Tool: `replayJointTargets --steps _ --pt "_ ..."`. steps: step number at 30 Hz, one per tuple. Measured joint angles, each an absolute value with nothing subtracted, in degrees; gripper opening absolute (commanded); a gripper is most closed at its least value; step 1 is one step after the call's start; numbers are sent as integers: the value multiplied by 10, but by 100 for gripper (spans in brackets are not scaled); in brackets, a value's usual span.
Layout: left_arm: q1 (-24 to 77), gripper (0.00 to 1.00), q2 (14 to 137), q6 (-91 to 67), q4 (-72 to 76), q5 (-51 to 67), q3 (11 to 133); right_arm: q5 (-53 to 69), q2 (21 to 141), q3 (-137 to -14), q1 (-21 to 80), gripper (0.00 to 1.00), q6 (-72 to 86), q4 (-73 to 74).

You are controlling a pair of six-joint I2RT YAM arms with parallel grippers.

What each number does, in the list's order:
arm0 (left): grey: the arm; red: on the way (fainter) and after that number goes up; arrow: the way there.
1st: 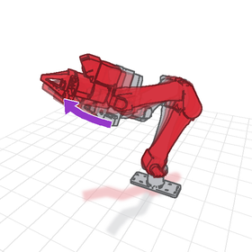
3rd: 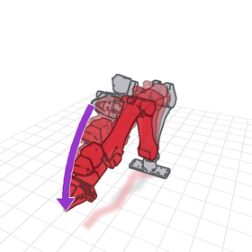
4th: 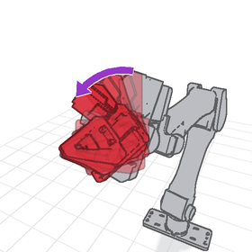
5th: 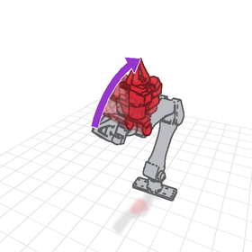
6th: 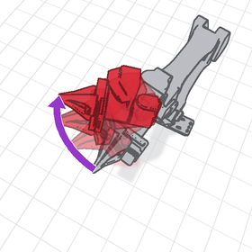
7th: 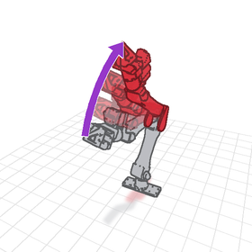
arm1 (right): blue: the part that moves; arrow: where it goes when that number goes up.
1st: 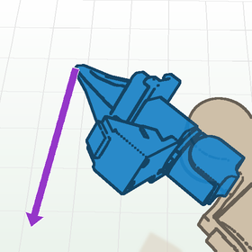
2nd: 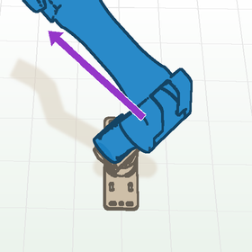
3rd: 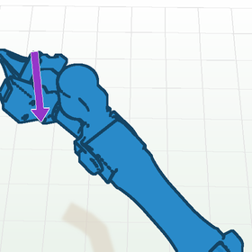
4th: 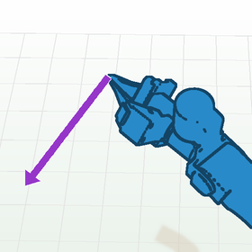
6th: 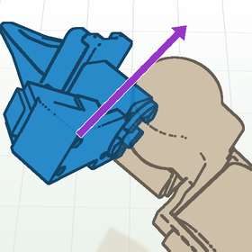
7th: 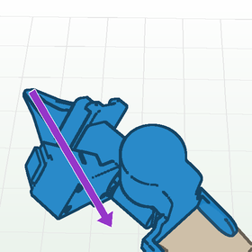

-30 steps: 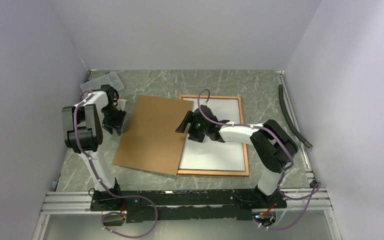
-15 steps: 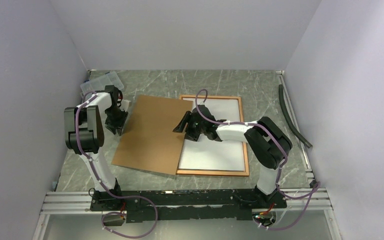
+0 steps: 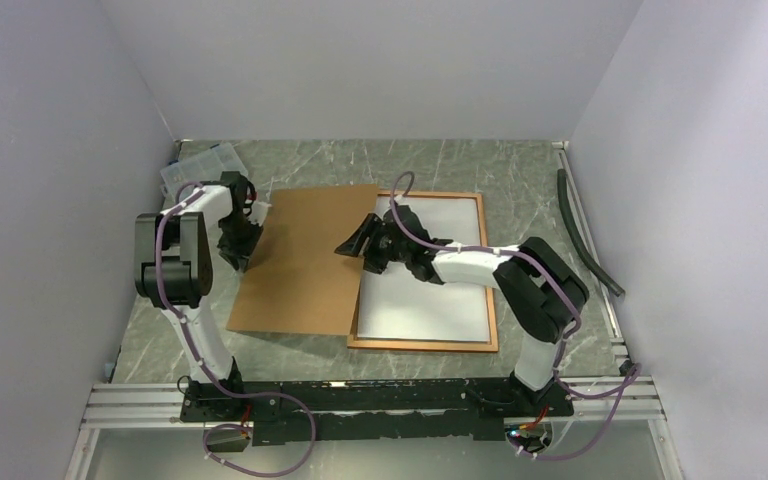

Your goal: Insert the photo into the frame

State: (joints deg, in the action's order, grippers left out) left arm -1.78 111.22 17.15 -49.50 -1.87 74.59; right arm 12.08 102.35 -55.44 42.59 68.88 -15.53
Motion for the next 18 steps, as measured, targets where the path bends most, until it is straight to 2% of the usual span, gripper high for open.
replayJointTargets --steps 2,4,6,11,15,18 --pt "-11 29 1112 171 -499 -16 746 126 1034 -561 434 37 695 -169" --pt "-4 29 1112 172 -504 -12 745 130 1043 -566 439 17 701 -174" --pt "1 29 1111 173 -506 -10 745 135 1049 -571 441 5 703 -173" --pt "2 49 1103 182 -506 -7 745 145 1033 -597 439 0 710 -166" --pt "7 72 1076 195 -542 38 766 128 1008 -617 439 0 702 -109" --pt "14 79 1012 216 -574 86 814 110 1003 -656 437 0 701 -49"
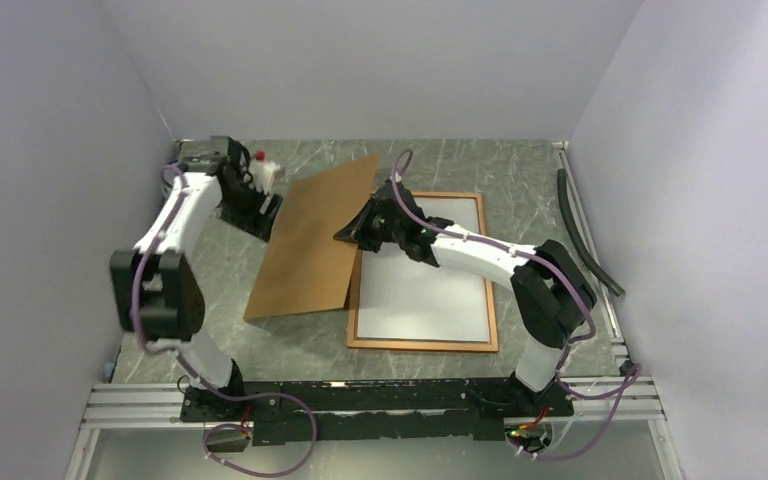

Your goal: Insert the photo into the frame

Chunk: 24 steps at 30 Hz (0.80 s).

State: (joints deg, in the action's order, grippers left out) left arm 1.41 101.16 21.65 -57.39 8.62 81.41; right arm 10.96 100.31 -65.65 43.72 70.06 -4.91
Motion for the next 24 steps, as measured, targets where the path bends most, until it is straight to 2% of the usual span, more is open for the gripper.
replayJointTargets --steps 6,12,17,24 --pt "19 91 762 307 -573 213 837 33 984 -750 423 0 703 67" --pt "43 90 550 443 -627 312 759 -24 969 -837 413 0 725 104" --pt "48 87 497 527 -657 332 705 -18 964 -846 416 0 762 96" --pt "54 83 429 647 -604 328 616 -6 962 -825 435 0 806 81"
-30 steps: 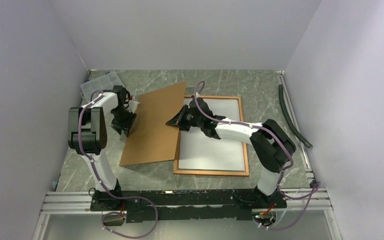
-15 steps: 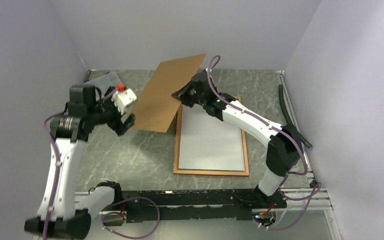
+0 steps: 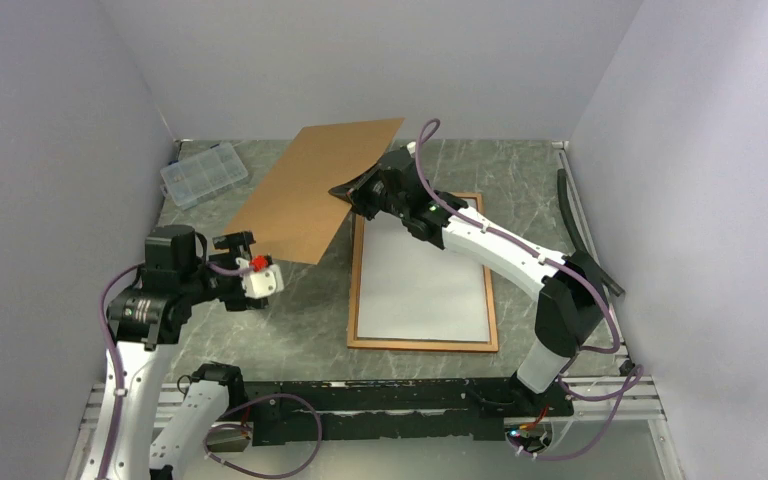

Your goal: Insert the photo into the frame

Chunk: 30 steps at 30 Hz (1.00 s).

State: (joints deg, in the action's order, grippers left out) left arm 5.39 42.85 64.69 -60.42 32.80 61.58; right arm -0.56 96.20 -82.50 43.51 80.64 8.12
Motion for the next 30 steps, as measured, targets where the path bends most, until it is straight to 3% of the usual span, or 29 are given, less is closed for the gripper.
replayJointTargets --steps 8,11,13,14,19,27,30 --pt "55 68 361 757 -475 281 500 18 949 -787 451 0 845 47" --pt "55 56 353 776 -431 260 470 23 935 -771 454 0 857 33" --pt "55 42 348 784 -405 249 456 24 925 -763 457 1 861 25" --pt "55 34 346 787 -389 243 448 24 921 -761 459 5 861 24" --pt "54 4 336 785 -319 221 433 20 901 -744 467 47 861 8" --pt "55 3 322 758 -256 216 413 62 864 -724 469 98 809 7" --pt "55 3 314 753 -245 222 405 102 845 -724 459 100 750 9"
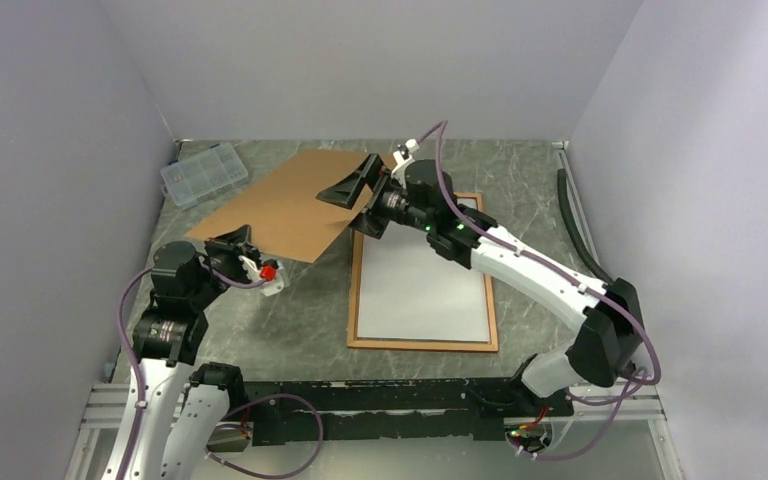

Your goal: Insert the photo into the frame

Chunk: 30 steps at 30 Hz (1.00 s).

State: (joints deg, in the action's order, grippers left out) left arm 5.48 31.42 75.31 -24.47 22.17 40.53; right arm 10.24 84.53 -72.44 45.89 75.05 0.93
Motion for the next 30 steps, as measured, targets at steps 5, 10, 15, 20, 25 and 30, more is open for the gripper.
replayJointTargets --steps 5,10,15,20,25,30 --pt "55 3 315 732 -250 231 418 226 822 -751 394 100 584 67" --pt "55 3 350 690 -294 240 482 305 775 -815 337 100 311 191" --pt "55 3 366 655 -329 260 537 322 651 -783 345 100 60 223" --pt "55 3 366 648 -379 292 573 335 627 -790 346 96 -126 257" --pt "55 3 365 655 -428 313 583 336 695 -837 351 92 -249 318" --pt "55 3 366 666 -459 317 583 353 724 -853 368 86 -305 378"
